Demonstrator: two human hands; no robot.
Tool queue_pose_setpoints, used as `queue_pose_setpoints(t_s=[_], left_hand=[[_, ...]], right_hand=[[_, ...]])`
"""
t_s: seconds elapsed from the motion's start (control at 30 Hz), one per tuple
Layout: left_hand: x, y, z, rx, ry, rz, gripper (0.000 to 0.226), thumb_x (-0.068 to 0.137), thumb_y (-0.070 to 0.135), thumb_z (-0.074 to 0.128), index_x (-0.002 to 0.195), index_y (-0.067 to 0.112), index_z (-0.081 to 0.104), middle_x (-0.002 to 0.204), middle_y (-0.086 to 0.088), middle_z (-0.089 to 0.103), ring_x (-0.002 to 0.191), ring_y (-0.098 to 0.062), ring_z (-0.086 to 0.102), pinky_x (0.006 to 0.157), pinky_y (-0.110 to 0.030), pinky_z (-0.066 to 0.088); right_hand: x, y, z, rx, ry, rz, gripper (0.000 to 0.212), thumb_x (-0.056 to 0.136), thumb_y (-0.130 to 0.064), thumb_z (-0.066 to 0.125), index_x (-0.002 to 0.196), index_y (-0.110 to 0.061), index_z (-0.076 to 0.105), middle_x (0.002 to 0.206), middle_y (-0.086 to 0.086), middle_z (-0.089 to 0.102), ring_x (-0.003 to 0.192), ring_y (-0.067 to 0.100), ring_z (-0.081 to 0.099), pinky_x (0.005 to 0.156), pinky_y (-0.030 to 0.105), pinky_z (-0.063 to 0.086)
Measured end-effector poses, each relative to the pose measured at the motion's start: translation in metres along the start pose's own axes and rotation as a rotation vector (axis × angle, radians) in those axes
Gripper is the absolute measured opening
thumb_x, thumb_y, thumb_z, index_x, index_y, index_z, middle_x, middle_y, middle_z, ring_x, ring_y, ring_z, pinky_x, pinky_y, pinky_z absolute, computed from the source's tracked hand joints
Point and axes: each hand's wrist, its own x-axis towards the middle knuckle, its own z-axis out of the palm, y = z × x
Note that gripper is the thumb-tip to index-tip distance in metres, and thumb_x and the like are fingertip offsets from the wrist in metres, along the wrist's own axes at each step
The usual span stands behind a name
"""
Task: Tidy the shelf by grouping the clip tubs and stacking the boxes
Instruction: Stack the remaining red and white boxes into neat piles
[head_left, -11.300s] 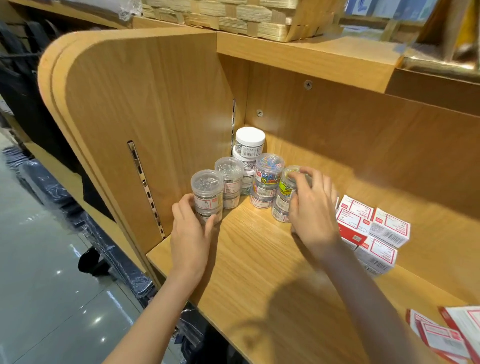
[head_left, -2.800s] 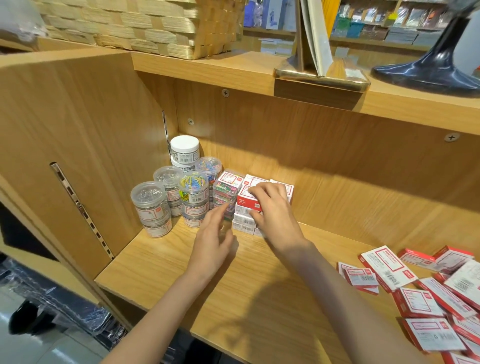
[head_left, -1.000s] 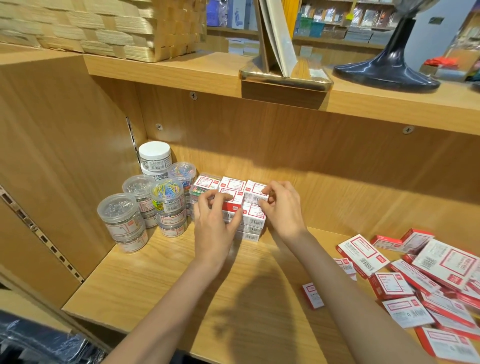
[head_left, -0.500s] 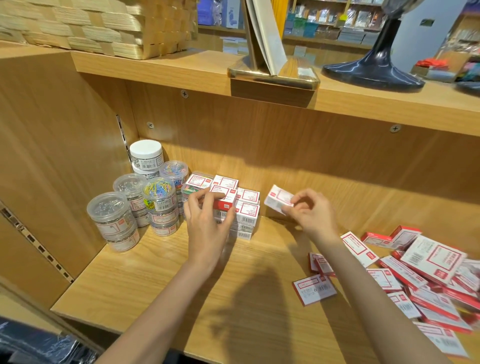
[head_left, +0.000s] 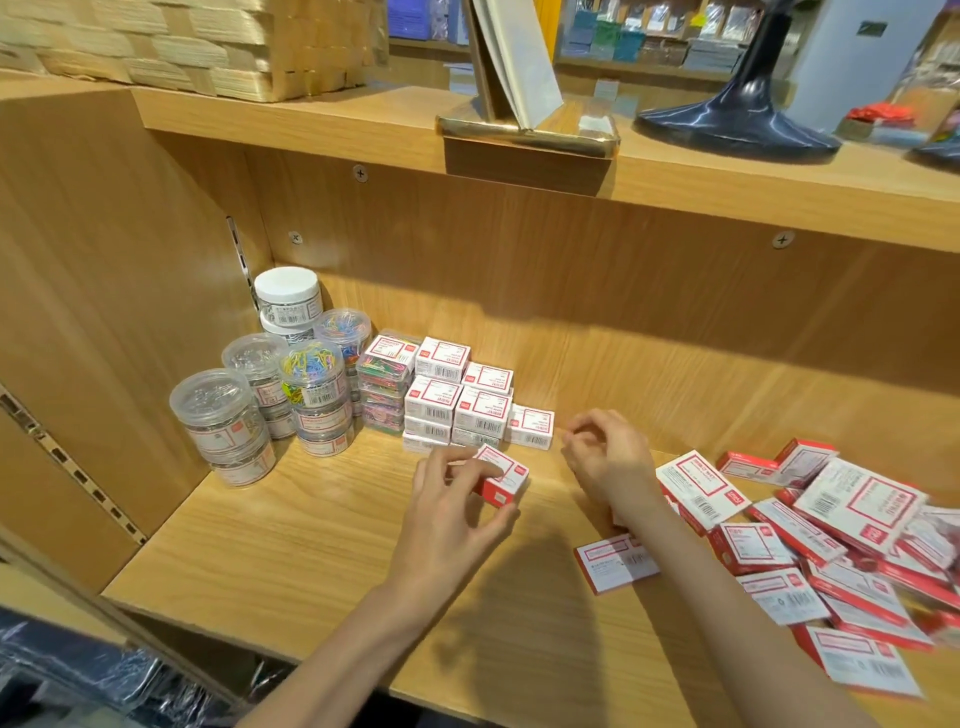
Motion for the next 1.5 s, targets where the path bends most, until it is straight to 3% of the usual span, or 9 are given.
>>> queue_pose_setpoints(t_s=[0.13,0.23,0.43,0.57,0.83,1.0,1.17,1.3,1.5], left_hand=[[0.0,0.001,0.024,0.063,-0.091,-0.048,0.039,0.068,0.03,0.078,0.096,0.016,0.056,0.102,0.003,0.04,0.095,-0.014,0.044,0.08,-0.022,0.038],[0.004,0.002,0.032,0.012,-0.104,-0.074,0.04,0.067,0.023,0.08,0.094,0.012,0.053,0.1,0.001,0.037,0.09,-0.019,0.05,0.078,-0.033,0.048],[0.012,-0.005,0.026,0.012,-0.185,-0.02,0.033,0.074,0.014,0.074,0.1,0.009,0.055,0.105,-0.004,0.042,0.084,-0.023,0.059,0.073,-0.039,0.052],[0.022,-0.005,0.001,0.076,-0.002,0.106,0.016,0.082,0.011,0.05,0.097,0.009,0.056,0.102,-0.006,0.049,0.092,-0.014,0.049,0.079,-0.025,0.042],[0.053,-0.033,-0.027,0.326,0.111,0.03,0.042,0.08,0.019,0.036,0.114,0.004,0.057,0.114,-0.013,0.054,0.105,-0.024,0.045,0.091,-0.03,0.032],[0.042,-0.048,-0.03,0.361,0.007,0.151,0.043,0.085,0.019,0.039,0.123,0.004,0.052,0.122,-0.015,0.052,0.115,-0.026,0.044,0.099,-0.029,0.032],[0.04,-0.061,-0.035,0.398,-0.073,0.197,0.052,0.08,0.01,0.041,0.133,0.01,0.041,0.13,-0.013,0.048,0.121,-0.025,0.04,0.101,-0.032,0.035],[0.042,-0.058,-0.036,0.403,-0.063,0.212,0.053,0.079,0.01,0.04,0.132,0.012,0.04,0.128,-0.011,0.048,0.119,-0.024,0.041,0.098,-0.031,0.037],[0.04,-0.058,-0.034,0.402,-0.042,0.219,0.067,0.069,-0.009,0.069,0.13,0.008,0.045,0.124,-0.012,0.051,0.118,-0.024,0.042,0.091,-0.036,0.047]], right_hand=[[-0.024,-0.002,-0.01,0.147,-0.325,0.063,0.013,0.084,-0.013,0.064,0.074,-0.022,0.063,0.071,-0.001,0.065,0.06,0.012,0.059,0.061,0.02,0.047],[-0.029,-0.002,-0.006,0.193,-0.38,0.071,0.011,0.082,-0.016,0.067,0.085,-0.024,0.06,0.094,0.005,0.064,0.06,0.011,0.06,0.061,0.019,0.049],[-0.021,0.001,0.015,-0.094,-0.21,-0.093,0.03,0.073,-0.009,0.073,0.101,-0.012,0.062,0.106,0.001,0.044,0.072,0.008,0.048,0.066,0.009,0.035],[-0.012,0.001,0.021,-0.107,-0.161,-0.154,0.027,0.078,-0.001,0.064,0.103,-0.01,0.063,0.101,-0.002,0.038,0.063,0.005,0.045,0.073,0.017,0.041],[0.018,-0.042,0.001,-0.075,-0.062,-0.312,0.027,0.089,-0.014,0.058,0.115,-0.007,0.059,0.101,-0.002,0.05,0.084,0.008,0.052,0.083,0.019,0.042],[0.048,-0.089,0.05,-0.237,-0.266,-0.466,0.04,0.091,-0.012,0.053,0.131,-0.011,0.049,0.132,0.007,0.045,0.123,0.025,0.039,0.106,0.029,0.027],[0.048,-0.095,0.064,-0.273,-0.154,-0.439,0.025,0.087,-0.003,0.052,0.11,-0.011,0.053,0.116,0.009,0.045,0.11,0.028,0.042,0.095,0.038,0.038],[0.042,-0.102,0.066,-0.292,-0.108,-0.397,0.024,0.085,0.002,0.047,0.104,-0.013,0.051,0.112,0.009,0.044,0.106,0.028,0.039,0.088,0.036,0.033],[0.039,-0.105,0.066,-0.299,-0.071,-0.385,0.026,0.085,0.005,0.047,0.106,-0.01,0.052,0.112,0.011,0.044,0.105,0.028,0.041,0.091,0.035,0.035]])
